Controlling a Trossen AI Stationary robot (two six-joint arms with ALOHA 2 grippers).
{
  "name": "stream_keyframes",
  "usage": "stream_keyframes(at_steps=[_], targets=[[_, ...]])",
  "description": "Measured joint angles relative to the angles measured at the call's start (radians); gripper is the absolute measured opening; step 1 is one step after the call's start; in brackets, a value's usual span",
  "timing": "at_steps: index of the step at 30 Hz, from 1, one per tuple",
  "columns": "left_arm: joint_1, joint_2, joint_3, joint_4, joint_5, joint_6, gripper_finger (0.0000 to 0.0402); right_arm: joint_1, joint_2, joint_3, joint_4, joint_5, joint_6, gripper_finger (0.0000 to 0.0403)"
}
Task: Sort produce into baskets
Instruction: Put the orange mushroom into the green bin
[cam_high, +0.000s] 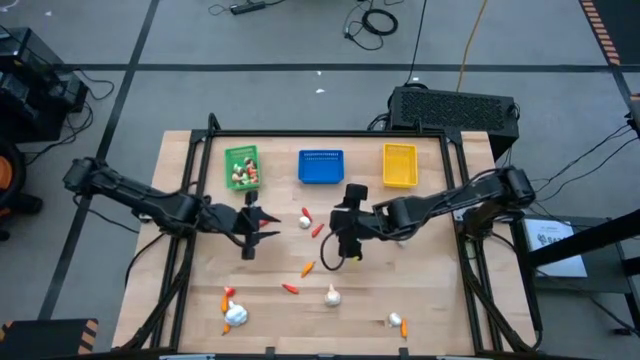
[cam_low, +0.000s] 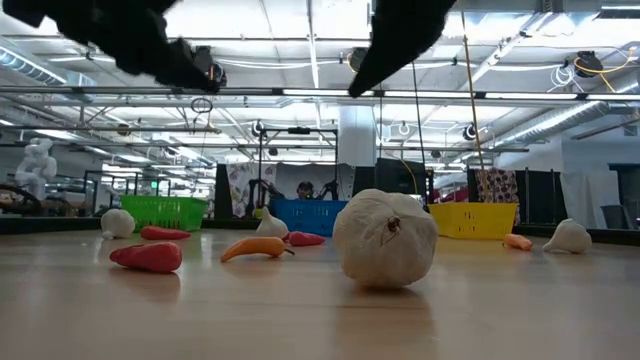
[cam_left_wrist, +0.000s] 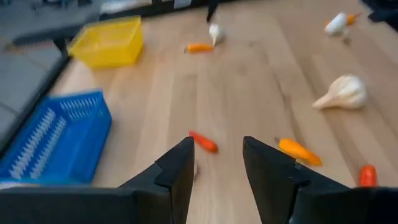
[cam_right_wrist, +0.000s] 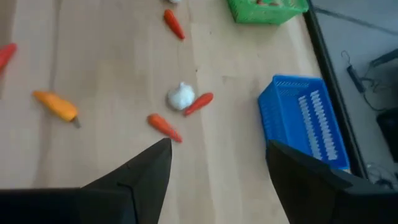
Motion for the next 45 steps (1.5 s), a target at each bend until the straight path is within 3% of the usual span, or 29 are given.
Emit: stream_keyframes(at_steps=[6, 8, 10, 12, 15, 17, 21, 27, 31, 36, 45], targets=[[0.008, 0.012, -0.014, -0.060, 0.026, -0.071, 0.0145, -0.063, 0.018, 0.000, 0.105, -0.017, -0.099, 0.0251], [0.008, 0.008, -0.013, -0.090, 0.065, -0.095, 0.0145, -0.089, 0.018, 0.000, 0.150, -0.097, -0.108, 0.0251], [0.004, 0.002, -0.014, -0.142, 0.163, -0.152, 0.0145, -0.110, 0.018, 0.000, 0.189, -0.207, -0.108, 0.0251], [-0.008, -0.007, -0.014, -0.175, 0.336, -0.219, 0.0145, -0.119, 0.018, 0.000, 0.213, -0.293, -0.105, 0.0251], [-0.055, -0.017, -0.013, -0.182, 0.545, -0.327, 0.0145, -0.114, 0.018, -0.022, 0.297, -0.317, -0.118, 0.0251], [-0.104, -0.025, -0.013, -0.233, 0.580, -0.437, 0.0145, -0.110, 0.018, -0.049, 0.369, -0.317, -0.140, 0.0251], [-0.222, -0.027, 0.000, -0.384, 0.568, -0.691, 0.0145, -0.111, 0.018, -0.083, 0.447, -0.320, -0.144, 0.0251], [-0.434, -0.008, 0.001, -0.434, 0.374, -0.895, 0.0145, -0.114, 0.018, -0.087, 0.459, -0.318, -0.167, 0.0251], [-0.533, 0.013, 0.001, -0.425, 0.245, -0.952, 0.0145, -0.116, 0.018, -0.087, 0.464, -0.318, -0.187, 0.0251], [-0.598, 0.060, 0.001, -0.430, 0.234, -1.036, 0.0145, -0.119, 0.018, -0.087, 0.473, -0.317, -0.187, 0.0251], [-0.621, 0.203, 0.002, -0.424, 0.210, -1.041, 0.0145, -0.119, 0.018, -0.087, 0.486, -0.317, -0.171, 0.0251]])
